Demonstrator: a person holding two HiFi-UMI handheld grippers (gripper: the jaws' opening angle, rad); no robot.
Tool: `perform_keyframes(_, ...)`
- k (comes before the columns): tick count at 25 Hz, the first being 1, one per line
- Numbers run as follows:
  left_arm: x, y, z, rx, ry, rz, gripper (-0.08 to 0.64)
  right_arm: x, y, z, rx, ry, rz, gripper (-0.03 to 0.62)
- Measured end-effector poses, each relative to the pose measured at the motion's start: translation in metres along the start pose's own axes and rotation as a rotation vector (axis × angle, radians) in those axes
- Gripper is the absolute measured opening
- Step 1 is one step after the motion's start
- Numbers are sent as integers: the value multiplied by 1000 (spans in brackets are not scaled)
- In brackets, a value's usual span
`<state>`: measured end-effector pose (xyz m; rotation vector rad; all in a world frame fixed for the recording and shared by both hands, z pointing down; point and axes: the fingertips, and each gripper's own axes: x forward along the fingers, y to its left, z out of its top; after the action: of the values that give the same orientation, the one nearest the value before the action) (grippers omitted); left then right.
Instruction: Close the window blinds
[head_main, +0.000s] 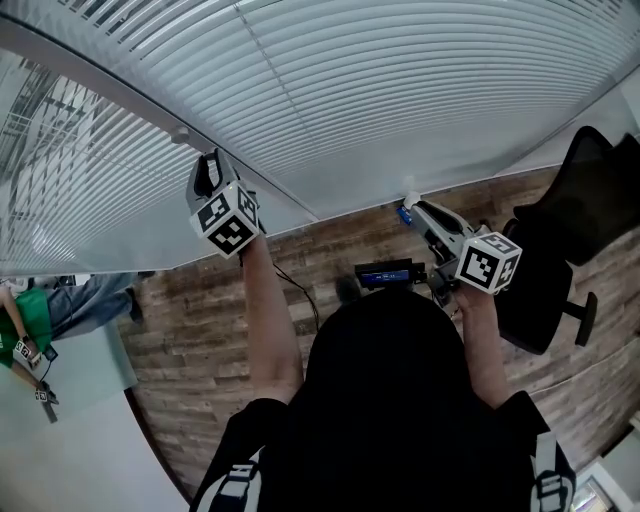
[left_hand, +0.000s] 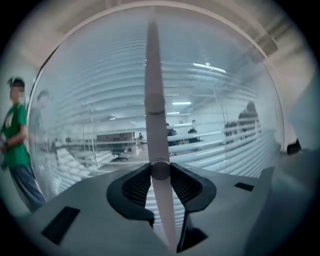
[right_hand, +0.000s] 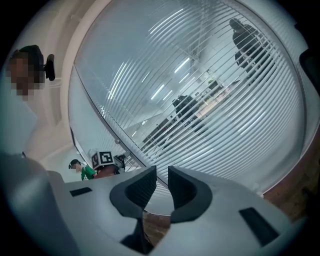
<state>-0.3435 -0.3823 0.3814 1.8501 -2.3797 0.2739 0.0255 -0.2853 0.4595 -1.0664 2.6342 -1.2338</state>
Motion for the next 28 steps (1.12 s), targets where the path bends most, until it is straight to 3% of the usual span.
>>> perform_keyframes(3, 2, -3, -3, 422, 48, 128, 137, 0, -1, 0, 0, 0, -1, 75)
perform_keyframes(4, 3, -5, -3, 523, 56, 158, 137, 0, -1, 0, 0, 1, 0, 75)
perform_keyframes(5, 3, -6, -3, 577, 57, 173, 137, 0, -1, 0, 0, 2, 1, 75)
perform_keyframes(6, 3, -6, -2, 578, 53, 171, 137, 1, 0, 0, 0, 3, 2, 75)
perform_keyframes(8, 2, -7, -1, 440, 29, 112, 137, 1, 1, -1, -1, 5, 5, 75)
perform_keyframes(13, -5, -8, -2, -260, -29, -104, 178, 2, 2, -1, -3, 6, 9, 75)
perform_keyframes(15, -4, -2, 0, -398, -48, -129, 178, 2, 2, -1, -2, 4, 8, 75)
perform_keyframes(17, -2, 1, 2, -414, -53, -123, 176, 1, 1, -2, 1, 3, 4, 75)
perform_keyframes(19, -1, 2, 0, -335, -39, -90, 138, 0, 0, -2, 3, 2, 2, 75)
perform_keyframes(21, 0, 1, -2, -167, -13, -37, 137, 0, -1, -2, 2, -1, 0, 75)
perform_keyframes(23, 1, -1, -3, 61, 16, 31, 137, -1, -1, -1, 2, -2, -2, 75)
perform_keyframes(26, 3, -3, -5, 473, 49, 152, 137, -1, -1, -1, 1, 0, -1, 75)
perform_keyframes(27, 3, -4, -6, 579, 54, 182, 137, 0, -1, -2, 0, 2, 1, 75)
perform_keyframes(28, 3, -5, -6, 637, 55, 197, 137, 0, 0, -2, 0, 4, 4, 75)
